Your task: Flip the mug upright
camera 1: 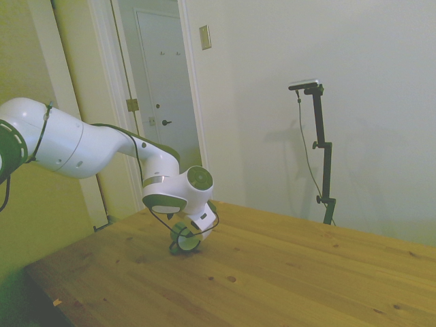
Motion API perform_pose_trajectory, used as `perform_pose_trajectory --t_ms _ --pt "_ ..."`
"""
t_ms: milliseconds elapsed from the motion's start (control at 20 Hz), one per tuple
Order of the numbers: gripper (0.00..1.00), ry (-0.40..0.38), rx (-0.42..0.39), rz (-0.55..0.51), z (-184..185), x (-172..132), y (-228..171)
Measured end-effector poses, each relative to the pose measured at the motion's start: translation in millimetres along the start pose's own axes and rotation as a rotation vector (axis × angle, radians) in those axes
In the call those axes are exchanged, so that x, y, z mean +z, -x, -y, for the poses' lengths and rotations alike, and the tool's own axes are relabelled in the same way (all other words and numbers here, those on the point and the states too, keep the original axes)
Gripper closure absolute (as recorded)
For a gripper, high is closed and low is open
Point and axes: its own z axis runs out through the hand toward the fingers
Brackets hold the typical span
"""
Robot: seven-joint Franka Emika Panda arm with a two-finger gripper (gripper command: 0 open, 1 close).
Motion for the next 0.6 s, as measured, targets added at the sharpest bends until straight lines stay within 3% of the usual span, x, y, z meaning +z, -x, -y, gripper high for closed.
perform_pose_trajectory --t_ms 150,200,600 --pt "0.0 -0.001 -0.005 0.017 0.0 4.3 -1.1" --pt "1.0 0.0 -0.006 0.023 0.2 5.3 -1.2" --pt "1.0 -0.01 -0.02 0.045 2.2 9.7 1.4"
